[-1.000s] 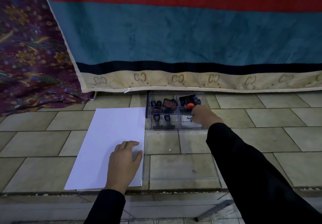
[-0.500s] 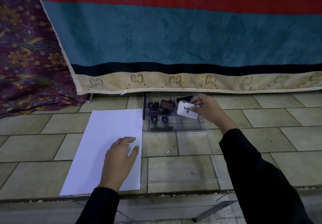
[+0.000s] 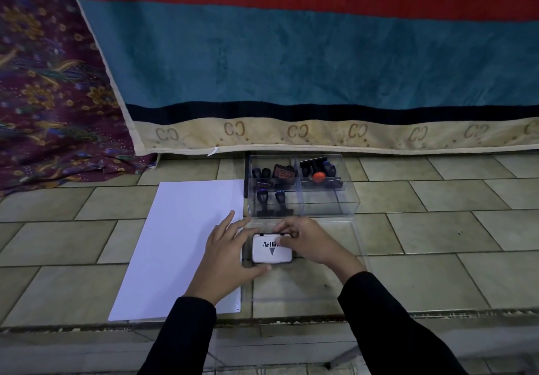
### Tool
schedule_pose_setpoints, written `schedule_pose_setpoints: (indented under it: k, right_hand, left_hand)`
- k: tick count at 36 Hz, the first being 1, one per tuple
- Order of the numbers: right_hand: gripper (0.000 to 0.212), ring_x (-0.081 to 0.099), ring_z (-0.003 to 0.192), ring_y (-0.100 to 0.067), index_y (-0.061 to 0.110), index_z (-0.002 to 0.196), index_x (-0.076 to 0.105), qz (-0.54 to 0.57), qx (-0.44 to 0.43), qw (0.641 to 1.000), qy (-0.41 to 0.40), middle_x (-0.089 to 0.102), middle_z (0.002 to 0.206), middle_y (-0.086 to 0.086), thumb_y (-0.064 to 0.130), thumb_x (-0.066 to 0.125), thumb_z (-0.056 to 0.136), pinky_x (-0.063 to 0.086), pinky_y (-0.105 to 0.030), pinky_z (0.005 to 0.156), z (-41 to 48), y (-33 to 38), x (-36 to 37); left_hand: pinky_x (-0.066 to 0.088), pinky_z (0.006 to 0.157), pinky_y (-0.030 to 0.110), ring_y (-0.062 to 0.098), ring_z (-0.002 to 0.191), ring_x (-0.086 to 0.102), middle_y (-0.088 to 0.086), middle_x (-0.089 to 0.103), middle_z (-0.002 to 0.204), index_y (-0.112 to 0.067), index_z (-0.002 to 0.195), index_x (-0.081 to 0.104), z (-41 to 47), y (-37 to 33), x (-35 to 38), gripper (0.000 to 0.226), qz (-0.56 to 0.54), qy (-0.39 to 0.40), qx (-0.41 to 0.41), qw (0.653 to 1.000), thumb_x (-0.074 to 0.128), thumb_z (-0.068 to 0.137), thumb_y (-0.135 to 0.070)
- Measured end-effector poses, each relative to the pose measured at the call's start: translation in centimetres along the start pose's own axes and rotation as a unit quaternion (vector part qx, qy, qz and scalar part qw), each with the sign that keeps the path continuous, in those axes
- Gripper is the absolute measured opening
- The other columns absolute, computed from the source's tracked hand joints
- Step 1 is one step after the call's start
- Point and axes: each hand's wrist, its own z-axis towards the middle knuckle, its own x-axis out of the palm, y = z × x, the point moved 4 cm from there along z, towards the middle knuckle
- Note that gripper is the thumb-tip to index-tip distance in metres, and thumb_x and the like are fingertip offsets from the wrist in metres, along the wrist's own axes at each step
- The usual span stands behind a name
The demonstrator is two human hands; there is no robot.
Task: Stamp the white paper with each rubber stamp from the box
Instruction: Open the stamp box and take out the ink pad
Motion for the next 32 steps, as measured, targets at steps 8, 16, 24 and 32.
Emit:
schedule_pose_setpoints:
  k: [8,16,24,32]
  right_hand:
    - [0.021,0.043,0.11,-0.017,0.02,0.11,0.064,-0.198,-0.05,0.978,-0.051,0.053,0.11,-0.002,0.025,0.055,0.092,0.039,-0.026,0.094,-0.4,-0.2,0.7]
    - [0.061,0.038,0.111,-0.013,0.02,0.129,0.054,-0.23,-0.129,0.964,-0.034,0.049,0.118,0.004,0.035,0.075,0.074,0.036,-0.023,0.097,-2.3,0.1,1.4]
    - [0.047,0.047,0.11,-0.012,0.02,0.121,0.059,-0.234,-0.153,0.959,-0.035,0.06,0.117,0.004,0.029,0.071,0.077,0.039,-0.023,0.094,-2.2,0.4,0.9]
    - [0.027,0.049,0.101,-0.01,0.023,0.097,0.065,-0.203,-0.13,0.97,-0.015,0.063,0.105,0.006,0.021,0.074,0.071,0.043,-0.023,0.086,-1.6,0.7,0.5]
  left_hand:
    - [0.006,0.117,0.034,-0.008,0.14,-0.017,-0.015,0.027,0.155,-0.039,0.127,0.055,0.5,0.8,0.6,0.066,0.018,0.01,0.0,1.0,0.062,0.071,-0.072]
    - [0.008,0.115,0.03,-0.013,0.138,-0.016,-0.02,0.029,0.152,-0.043,0.125,0.054,0.1,1.0,0.8,0.07,0.012,0.0,-0.014,1.0,0.051,0.067,-0.082]
    - [0.011,0.115,0.028,-0.01,0.141,-0.008,-0.021,0.033,0.149,-0.038,0.119,0.057,0.0,1.8,0.9,0.075,0.001,-0.014,-0.016,1.0,0.054,0.06,-0.085]
    - [0.012,0.113,0.025,-0.007,0.143,-0.002,-0.03,0.031,0.14,-0.053,0.102,0.049,-0.1,2.2,0.9,0.061,-0.045,-0.008,-0.046,0.998,0.052,0.055,-0.091]
